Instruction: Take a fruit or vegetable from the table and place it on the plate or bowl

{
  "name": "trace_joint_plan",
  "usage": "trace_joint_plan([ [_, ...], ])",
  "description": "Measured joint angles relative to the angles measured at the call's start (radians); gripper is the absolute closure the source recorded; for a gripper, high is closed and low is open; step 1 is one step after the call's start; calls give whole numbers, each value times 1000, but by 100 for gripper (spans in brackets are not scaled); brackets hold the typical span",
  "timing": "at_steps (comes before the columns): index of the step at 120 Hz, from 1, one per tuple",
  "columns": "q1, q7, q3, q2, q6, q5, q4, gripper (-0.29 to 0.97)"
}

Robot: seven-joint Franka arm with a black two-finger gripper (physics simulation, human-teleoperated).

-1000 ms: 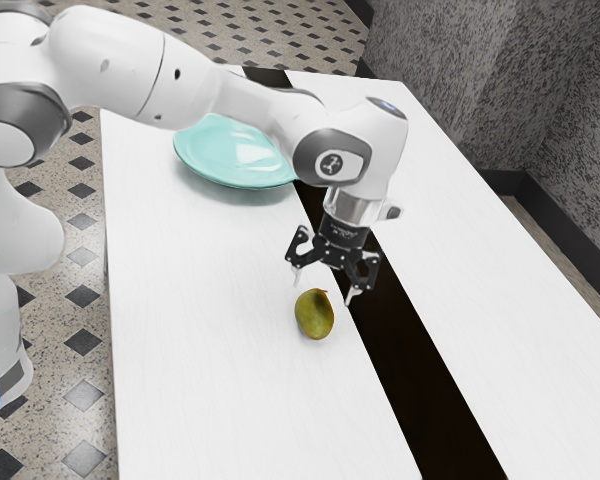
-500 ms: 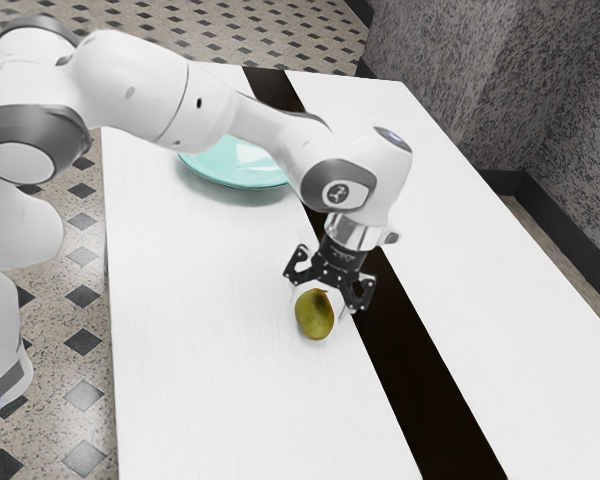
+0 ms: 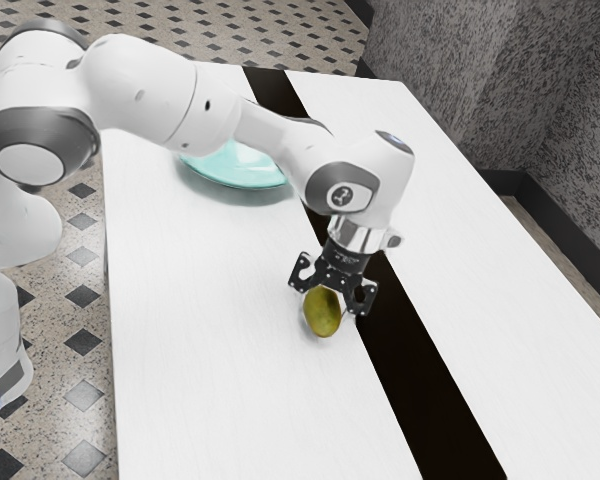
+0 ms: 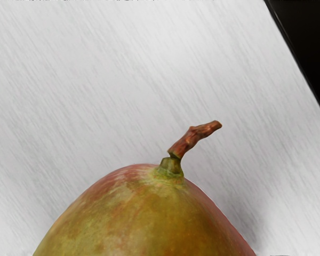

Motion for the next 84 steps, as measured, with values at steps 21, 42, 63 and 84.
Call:
trace_joint_plan([
  [21,-4,9,42,-92,-19,22,6,26],
  [42,-4,34,235,-147,-40,90,72,26],
  [63,98,62,313,-179,-56,179,150,25],
  [84,286,101,309,-190,-53,225,172,25],
])
